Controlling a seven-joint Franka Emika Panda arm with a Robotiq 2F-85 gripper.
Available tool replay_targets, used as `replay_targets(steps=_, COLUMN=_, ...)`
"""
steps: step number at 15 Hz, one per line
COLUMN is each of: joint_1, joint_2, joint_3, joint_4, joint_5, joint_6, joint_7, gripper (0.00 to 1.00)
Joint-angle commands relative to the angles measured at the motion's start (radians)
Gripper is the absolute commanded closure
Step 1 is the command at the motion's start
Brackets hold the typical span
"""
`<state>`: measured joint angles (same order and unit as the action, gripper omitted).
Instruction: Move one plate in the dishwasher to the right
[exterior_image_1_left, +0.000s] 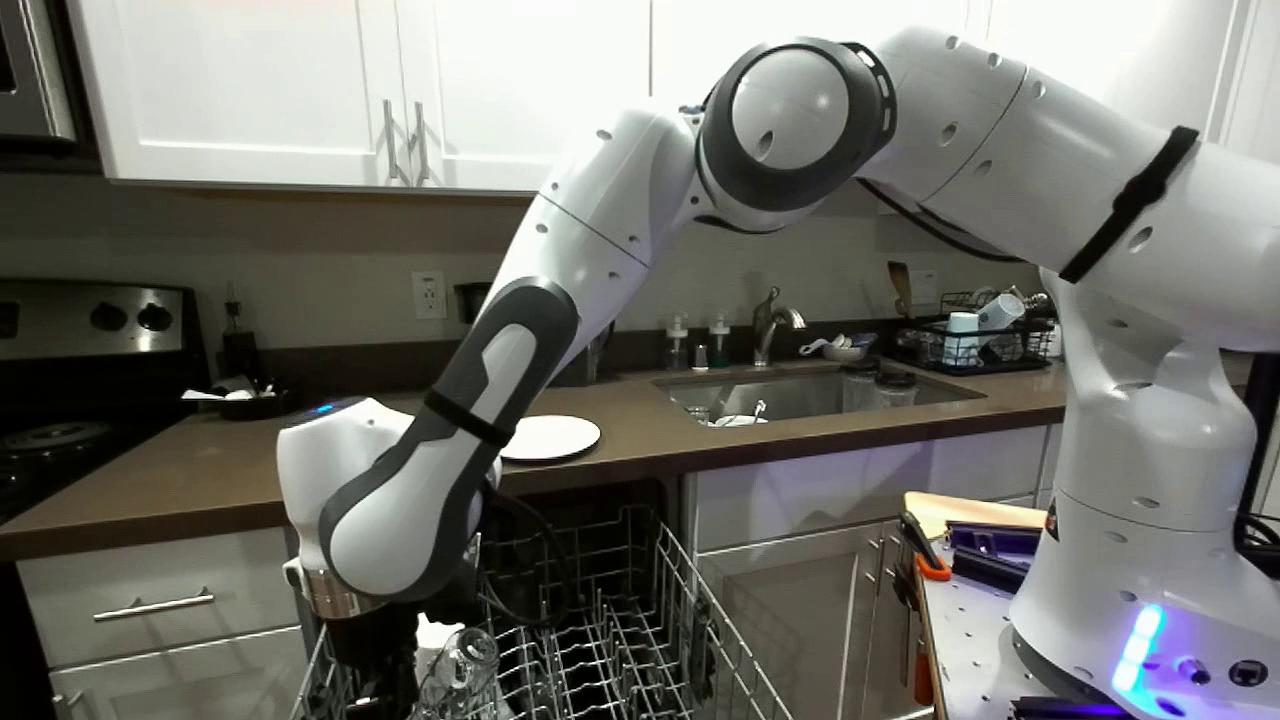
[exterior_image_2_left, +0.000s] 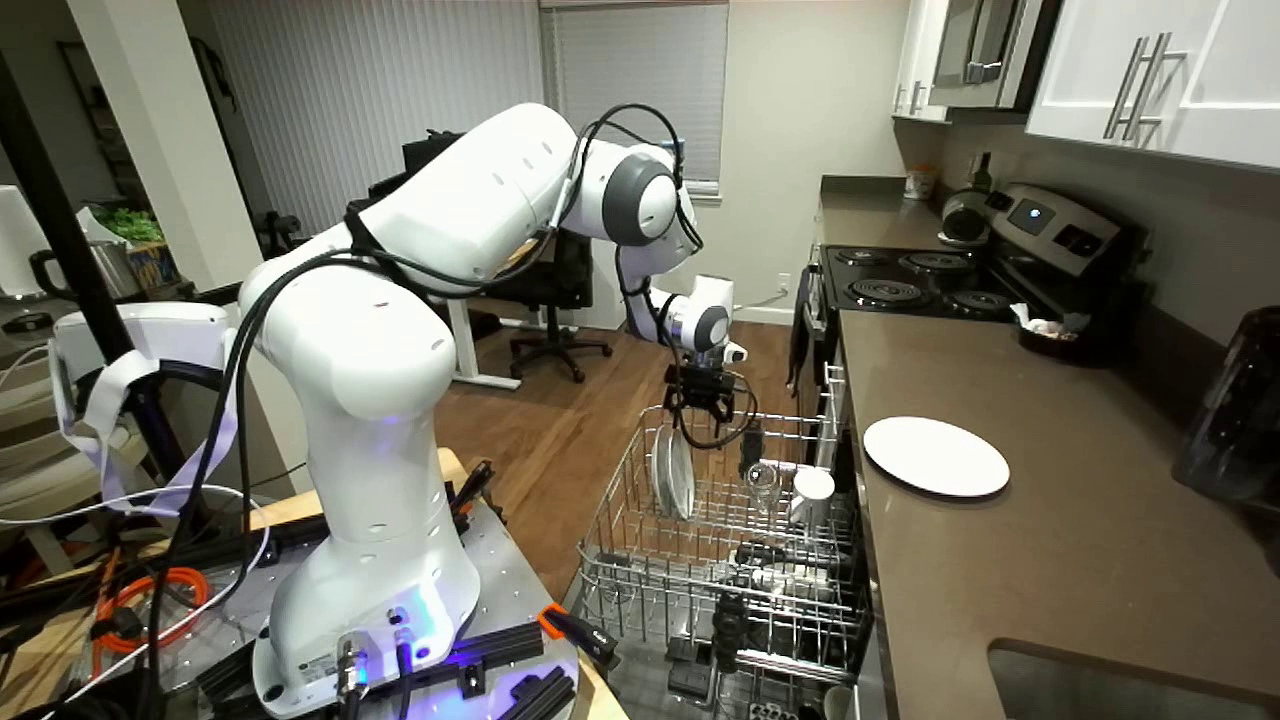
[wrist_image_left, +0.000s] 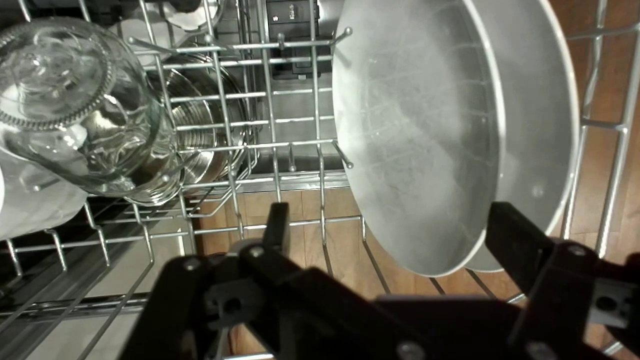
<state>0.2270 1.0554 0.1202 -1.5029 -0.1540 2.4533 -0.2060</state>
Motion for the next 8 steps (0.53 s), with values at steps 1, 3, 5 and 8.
replay_targets(steps=1, joint_1=0.005, joint_2=0.037, joint_3=0.000, joint_4=0.052, joint_5=-0.020, joint_6=-0.008, joint_7=-0.014, gripper=0.04)
replay_targets(steps=3, joint_1=0.002, joint_2=0.045, joint_3=0.005, joint_4=0.063, joint_5=-0.019, joint_6=-0.015, joint_7=-0.023, gripper=0.09)
replay_targets(steps=5, joint_1=-0.003, joint_2=0.051, joint_3=0.011, joint_4=0.070, joint_5=-0.016, joint_6=-0.016, joint_7=-0.028, gripper=0.02)
replay_targets(steps=8, joint_1=0.002, joint_2=0.045, joint_3=0.004, joint_4=0.065, joint_5=-0.021, joint_6=-0.015, joint_7=-0.019, gripper=0.00)
